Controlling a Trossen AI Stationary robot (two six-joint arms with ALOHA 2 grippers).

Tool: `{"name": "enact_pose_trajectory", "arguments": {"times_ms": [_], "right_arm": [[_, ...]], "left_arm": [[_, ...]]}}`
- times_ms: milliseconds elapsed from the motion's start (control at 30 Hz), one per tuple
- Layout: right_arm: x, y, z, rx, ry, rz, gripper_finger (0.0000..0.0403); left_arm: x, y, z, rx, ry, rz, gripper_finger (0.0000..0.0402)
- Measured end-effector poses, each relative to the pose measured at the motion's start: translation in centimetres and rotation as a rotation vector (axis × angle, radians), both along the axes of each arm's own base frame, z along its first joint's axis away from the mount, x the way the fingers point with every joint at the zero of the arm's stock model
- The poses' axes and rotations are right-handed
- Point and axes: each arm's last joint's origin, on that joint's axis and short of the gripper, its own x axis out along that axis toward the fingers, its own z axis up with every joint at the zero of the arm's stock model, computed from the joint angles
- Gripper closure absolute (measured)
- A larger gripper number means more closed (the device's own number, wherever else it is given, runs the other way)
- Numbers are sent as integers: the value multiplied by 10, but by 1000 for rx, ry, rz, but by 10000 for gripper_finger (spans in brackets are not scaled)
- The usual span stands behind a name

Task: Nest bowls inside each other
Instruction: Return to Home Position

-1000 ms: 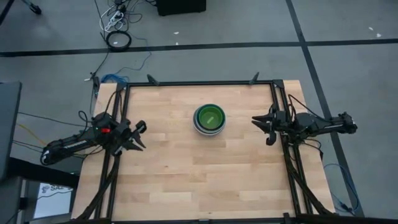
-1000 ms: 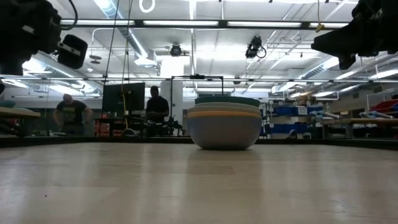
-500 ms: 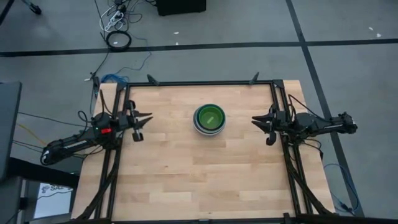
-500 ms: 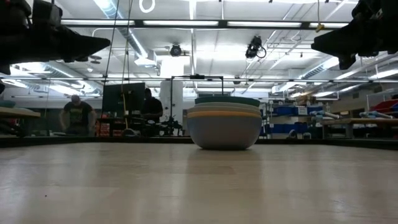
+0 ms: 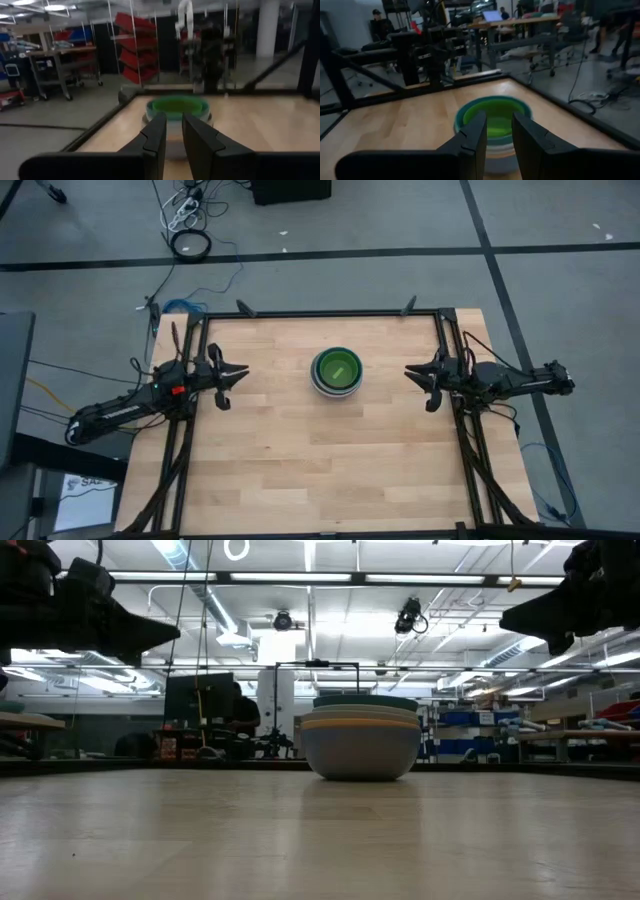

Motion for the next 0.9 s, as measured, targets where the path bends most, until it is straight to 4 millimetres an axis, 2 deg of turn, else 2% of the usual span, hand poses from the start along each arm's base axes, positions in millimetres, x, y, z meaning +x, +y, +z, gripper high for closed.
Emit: {"name": "enact_pose_trajectory", "arguments": {"times_ms": [133, 900], "right_arm": [[0, 1, -4, 27, 30, 26, 321], [0, 1, -3, 27, 26, 26, 321]], "left_arm": [[0, 0, -6, -11, 65, 0, 330], [0, 0, -4, 2, 47, -2, 330]]}}
